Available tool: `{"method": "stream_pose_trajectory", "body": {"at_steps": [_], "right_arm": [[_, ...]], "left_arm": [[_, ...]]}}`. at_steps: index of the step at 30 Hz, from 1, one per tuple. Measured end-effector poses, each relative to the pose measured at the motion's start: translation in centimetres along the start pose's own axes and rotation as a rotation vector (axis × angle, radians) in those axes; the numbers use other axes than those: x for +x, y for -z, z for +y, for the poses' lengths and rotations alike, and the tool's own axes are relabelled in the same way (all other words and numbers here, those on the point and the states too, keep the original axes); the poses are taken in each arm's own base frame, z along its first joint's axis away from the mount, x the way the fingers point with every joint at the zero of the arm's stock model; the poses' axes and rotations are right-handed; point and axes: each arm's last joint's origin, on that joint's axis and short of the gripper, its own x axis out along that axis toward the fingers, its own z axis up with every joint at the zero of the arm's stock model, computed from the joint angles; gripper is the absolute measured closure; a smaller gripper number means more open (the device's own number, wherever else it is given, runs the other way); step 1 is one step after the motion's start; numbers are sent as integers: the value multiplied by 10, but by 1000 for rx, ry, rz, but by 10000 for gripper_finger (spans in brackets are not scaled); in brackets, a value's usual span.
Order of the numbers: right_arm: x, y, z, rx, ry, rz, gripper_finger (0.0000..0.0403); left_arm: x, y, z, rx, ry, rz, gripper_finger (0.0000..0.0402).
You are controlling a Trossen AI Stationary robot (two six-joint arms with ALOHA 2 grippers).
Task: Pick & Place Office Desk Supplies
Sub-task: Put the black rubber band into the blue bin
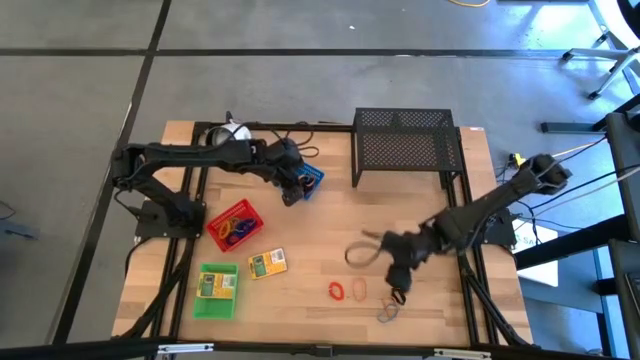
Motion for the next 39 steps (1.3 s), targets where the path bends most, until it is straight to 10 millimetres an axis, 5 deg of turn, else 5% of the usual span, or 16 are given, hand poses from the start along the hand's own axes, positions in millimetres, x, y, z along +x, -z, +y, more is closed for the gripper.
{"method": "stream_pose_trajectory", "body": {"at_steps": [9, 22, 30, 39], "right_arm": [[48, 40, 11, -150, 116, 179, 199], [93, 48, -6, -365, 380, 155, 214], [96, 48, -5, -416, 361, 166, 271], [99, 45, 4, -483, 265, 135, 382]], "left_arm": [[0, 6, -22, 94, 37, 12, 208], [1, 4, -26, 62, 36, -21, 210], [0, 3, -28, 64, 43, -35, 214], [1, 3, -28, 65, 42, -35, 216]]}}
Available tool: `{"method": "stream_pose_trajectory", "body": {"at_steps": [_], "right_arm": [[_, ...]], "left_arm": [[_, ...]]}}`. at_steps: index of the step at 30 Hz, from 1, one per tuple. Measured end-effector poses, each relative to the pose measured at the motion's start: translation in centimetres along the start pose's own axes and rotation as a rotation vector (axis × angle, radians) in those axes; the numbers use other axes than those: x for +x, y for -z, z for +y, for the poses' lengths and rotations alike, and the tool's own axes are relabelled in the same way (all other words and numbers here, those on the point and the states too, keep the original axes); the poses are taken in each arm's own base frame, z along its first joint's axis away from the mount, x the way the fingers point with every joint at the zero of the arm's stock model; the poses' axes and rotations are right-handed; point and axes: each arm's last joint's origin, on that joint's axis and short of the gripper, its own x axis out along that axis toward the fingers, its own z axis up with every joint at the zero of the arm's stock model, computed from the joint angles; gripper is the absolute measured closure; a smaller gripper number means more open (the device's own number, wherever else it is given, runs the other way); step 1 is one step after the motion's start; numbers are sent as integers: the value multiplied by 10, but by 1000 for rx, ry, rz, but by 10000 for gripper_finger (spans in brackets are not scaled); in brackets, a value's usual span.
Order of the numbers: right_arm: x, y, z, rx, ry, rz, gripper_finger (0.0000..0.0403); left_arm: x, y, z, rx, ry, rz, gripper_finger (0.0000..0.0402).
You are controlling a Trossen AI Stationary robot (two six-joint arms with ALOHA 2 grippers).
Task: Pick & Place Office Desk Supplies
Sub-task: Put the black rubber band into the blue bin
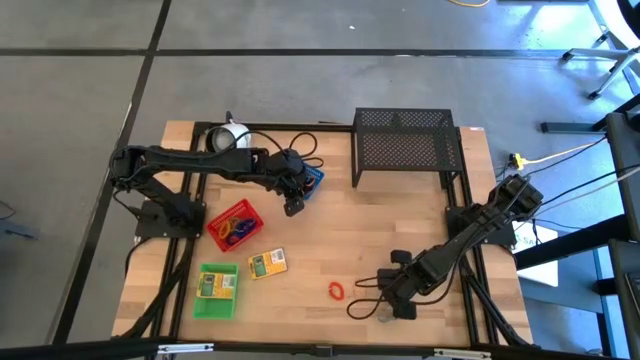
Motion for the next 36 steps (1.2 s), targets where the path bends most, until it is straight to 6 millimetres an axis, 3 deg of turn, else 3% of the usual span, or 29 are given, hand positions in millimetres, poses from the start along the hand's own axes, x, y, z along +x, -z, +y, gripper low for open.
{"method": "stream_pose_trajectory", "body": {"at_steps": [6, 12, 18, 26, 31, 36], "right_arm": [[0, -1, 6, -27, -55, -23, 393], [-1, 0, 7, 67, -30, -50, 398], [-13, 1, 8, 113, 8, -141, 398], [-36, -6, -12, 341, 253, -448, 397], [-51, -18, -27, 424, 327, -606, 397], [-65, -33, -47, 524, 370, -714, 397]], "left_arm": [[0, 0, 0, 1, 0, 0, 219], [0, 0, 0, 1, -1, -1, 219], [0, 0, 0, -43, 2, -3, 219], [0, -3, -6, 9, 39, -37, 221], [-1, -4, -24, 179, 185, -74, 221], [-2, -3, -41, 334, 221, -120, 219]]}}
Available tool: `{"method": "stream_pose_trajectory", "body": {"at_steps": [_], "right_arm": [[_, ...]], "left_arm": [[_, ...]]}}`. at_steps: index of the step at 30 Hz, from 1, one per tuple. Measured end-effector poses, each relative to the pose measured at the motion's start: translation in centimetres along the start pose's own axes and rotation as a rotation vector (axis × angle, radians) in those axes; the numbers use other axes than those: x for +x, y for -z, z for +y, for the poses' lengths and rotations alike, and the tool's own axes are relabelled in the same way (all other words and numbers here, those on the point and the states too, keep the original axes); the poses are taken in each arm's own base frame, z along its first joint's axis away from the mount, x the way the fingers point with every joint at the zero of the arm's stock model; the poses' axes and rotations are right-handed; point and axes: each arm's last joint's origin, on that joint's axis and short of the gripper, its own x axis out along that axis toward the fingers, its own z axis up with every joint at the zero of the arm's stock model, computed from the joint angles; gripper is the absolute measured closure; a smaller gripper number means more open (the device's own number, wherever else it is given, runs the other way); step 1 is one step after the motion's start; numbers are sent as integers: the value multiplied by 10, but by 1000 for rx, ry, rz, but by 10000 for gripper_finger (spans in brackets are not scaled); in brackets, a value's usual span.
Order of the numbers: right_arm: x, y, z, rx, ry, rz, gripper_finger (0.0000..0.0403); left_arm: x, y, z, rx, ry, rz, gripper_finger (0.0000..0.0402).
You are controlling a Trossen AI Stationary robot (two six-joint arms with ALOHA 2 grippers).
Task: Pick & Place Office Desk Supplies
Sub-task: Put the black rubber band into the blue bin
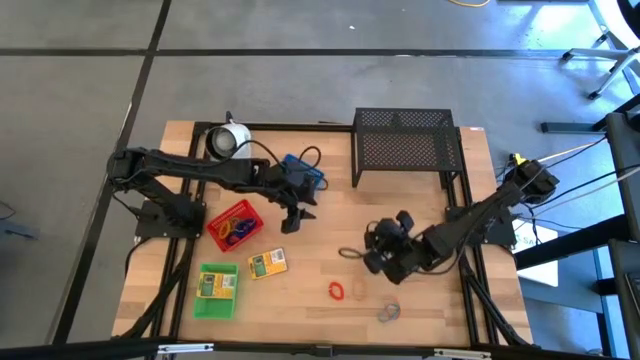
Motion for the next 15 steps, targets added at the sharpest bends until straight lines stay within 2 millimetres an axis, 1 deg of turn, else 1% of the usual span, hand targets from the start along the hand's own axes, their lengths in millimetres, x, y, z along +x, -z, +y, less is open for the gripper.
{"method": "stream_pose_trajectory", "body": {"at_steps": [5, 7, 9, 12, 15], "right_arm": [[12, -28, -5, 154, -17, -70, 391], [15, -40, -5, 168, -62, -79, 390], [17, -49, -4, 144, -136, -64, 389], [18, -53, -2, 92, -314, 90, 389], [14, -46, 2, 62, -514, 339, 388]], "left_arm": [[1, -5, -12, 169, 23, -49, 212], [2, -7, -16, 212, 29, -75, 210], [2, -8, -18, 228, 34, -86, 208], [2, -5, -19, 205, 38, -56, 208], [2, 0, -19, 163, 40, 2, 210]]}}
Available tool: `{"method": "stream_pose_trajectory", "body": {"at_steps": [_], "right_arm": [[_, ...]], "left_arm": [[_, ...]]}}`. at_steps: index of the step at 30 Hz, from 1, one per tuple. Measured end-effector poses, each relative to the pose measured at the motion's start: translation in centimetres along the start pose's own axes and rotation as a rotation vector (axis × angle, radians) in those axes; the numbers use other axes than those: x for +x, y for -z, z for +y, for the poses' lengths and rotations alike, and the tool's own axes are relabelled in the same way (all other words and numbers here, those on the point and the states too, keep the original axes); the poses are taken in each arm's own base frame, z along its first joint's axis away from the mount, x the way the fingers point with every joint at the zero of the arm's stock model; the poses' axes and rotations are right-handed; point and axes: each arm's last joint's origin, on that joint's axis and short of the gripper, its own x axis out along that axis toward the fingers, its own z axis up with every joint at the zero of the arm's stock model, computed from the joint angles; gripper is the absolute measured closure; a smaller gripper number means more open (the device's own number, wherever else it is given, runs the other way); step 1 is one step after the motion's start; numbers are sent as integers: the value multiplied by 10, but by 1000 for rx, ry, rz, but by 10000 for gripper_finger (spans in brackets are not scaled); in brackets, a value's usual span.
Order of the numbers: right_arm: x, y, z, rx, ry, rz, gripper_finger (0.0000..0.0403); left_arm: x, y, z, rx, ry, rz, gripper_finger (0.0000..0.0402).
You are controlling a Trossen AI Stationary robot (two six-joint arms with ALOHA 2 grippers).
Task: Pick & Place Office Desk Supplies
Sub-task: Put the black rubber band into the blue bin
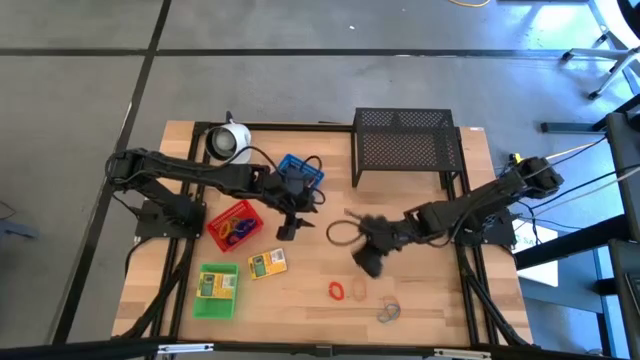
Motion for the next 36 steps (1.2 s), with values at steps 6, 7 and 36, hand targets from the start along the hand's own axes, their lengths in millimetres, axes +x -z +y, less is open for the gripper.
{"method": "stream_pose_trajectory", "body": {"at_steps": [6, 7, 36], "right_arm": [[8, 35, 21, -33, -194, 323, 389], [8, 41, 24, -66, -205, 346, 389], [6, -54, -15, -243, 504, -703, 393]], "left_arm": [[0, 8, -1, -34, 9, 87, 210], [0, 9, -1, -36, 10, 95, 210], [-1, -13, 4, 15, -80, -126, 211]]}}
